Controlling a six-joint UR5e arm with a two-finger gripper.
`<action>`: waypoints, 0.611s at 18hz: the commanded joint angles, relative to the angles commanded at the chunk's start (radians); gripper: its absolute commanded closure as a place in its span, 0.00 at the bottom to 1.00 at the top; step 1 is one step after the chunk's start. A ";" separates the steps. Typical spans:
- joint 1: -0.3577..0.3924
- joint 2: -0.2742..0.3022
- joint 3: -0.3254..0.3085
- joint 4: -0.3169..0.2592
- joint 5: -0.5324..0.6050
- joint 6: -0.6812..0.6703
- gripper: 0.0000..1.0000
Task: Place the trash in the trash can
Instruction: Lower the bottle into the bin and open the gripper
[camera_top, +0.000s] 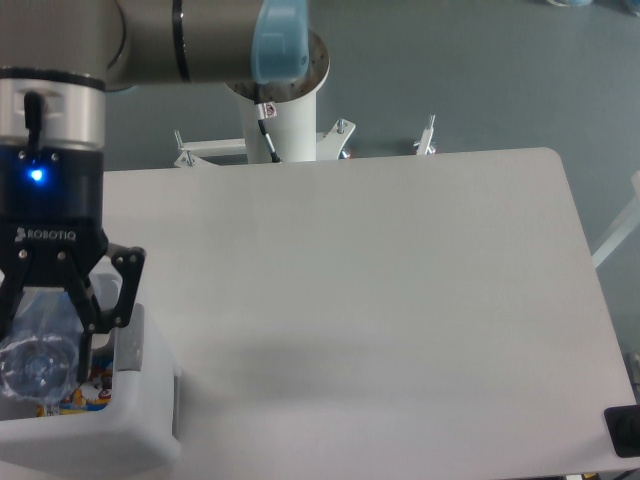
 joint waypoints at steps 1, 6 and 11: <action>0.000 -0.005 0.000 0.000 0.000 0.008 0.40; 0.000 -0.017 -0.005 0.000 0.002 0.028 0.39; -0.002 -0.031 -0.003 0.000 0.000 0.051 0.00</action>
